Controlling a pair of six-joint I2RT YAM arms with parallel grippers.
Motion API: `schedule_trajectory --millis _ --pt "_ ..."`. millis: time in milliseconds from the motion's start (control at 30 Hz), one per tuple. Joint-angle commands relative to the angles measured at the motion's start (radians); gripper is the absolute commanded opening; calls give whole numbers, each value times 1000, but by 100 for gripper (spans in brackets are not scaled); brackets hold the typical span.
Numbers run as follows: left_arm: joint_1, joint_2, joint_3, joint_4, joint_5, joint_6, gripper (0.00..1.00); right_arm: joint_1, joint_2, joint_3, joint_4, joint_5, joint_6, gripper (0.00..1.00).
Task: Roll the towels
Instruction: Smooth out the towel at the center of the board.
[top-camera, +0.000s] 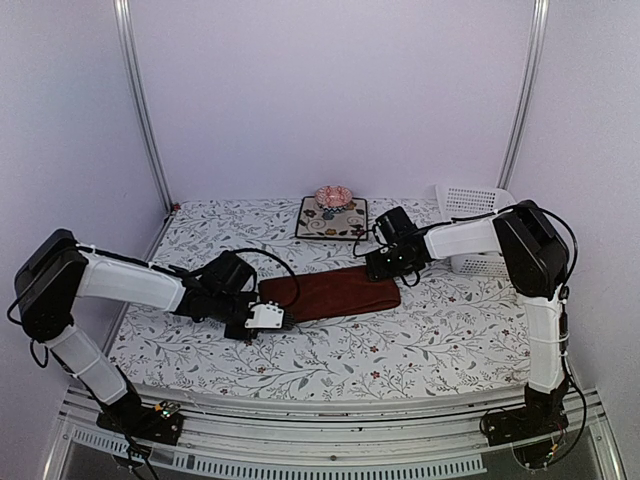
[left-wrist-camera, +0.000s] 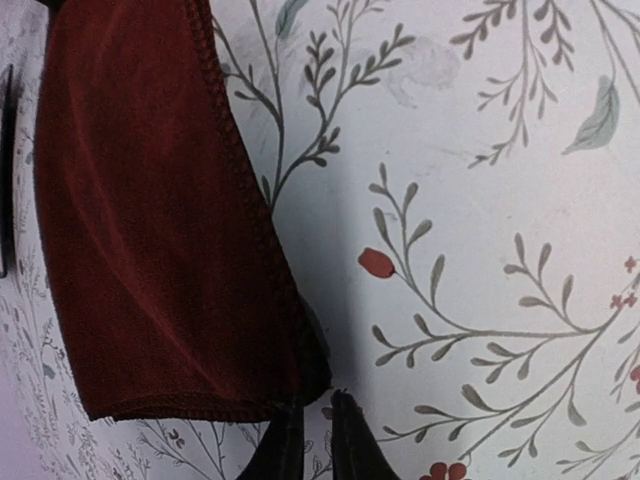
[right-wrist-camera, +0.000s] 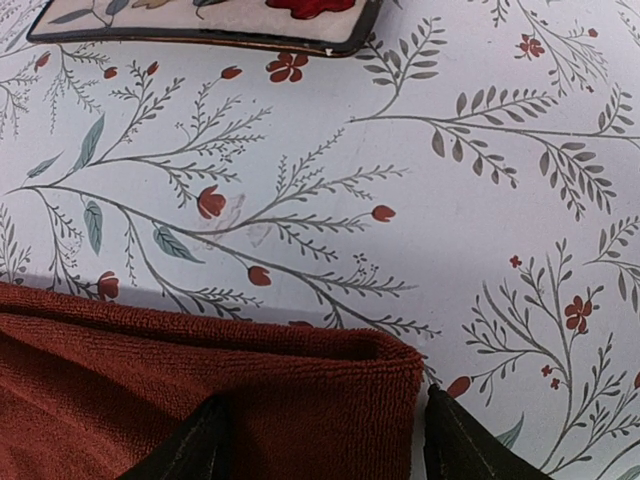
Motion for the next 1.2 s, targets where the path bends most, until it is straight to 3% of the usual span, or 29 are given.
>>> schedule_trajectory --millis 0,33,67,100,200,333,467,567,667,900,1167 --pt "1 -4 30 -62 11 7 16 -10 2 14 -8 -21 0 68" --pt "8 -18 36 -70 28 4 21 -10 -10 13 -9 -21 -2 69" --pt "16 -31 46 -80 44 2 35 -10 -23 11 -11 -22 -4 70" --pt "24 -46 57 -91 59 -1 41 -9 -38 10 -14 -24 -7 71" --pt "49 -93 94 -134 128 -11 54 -11 -98 -1 -23 -29 -15 77" --pt "91 -125 166 -121 208 -93 59 -11 -194 -28 -26 -39 -24 83" --pt "136 -56 295 -113 287 -264 51 -11 -245 -56 24 -79 -22 73" --pt "160 41 390 -124 339 -398 29 -12 -209 -54 67 -162 -8 53" --pt "164 124 436 -134 353 -476 18 -12 -152 -40 97 -227 9 36" --pt "176 252 471 -106 253 -559 10 -34 -35 7 108 -218 38 27" --pt "204 378 507 -99 58 -544 9 -60 42 6 119 -177 68 25"
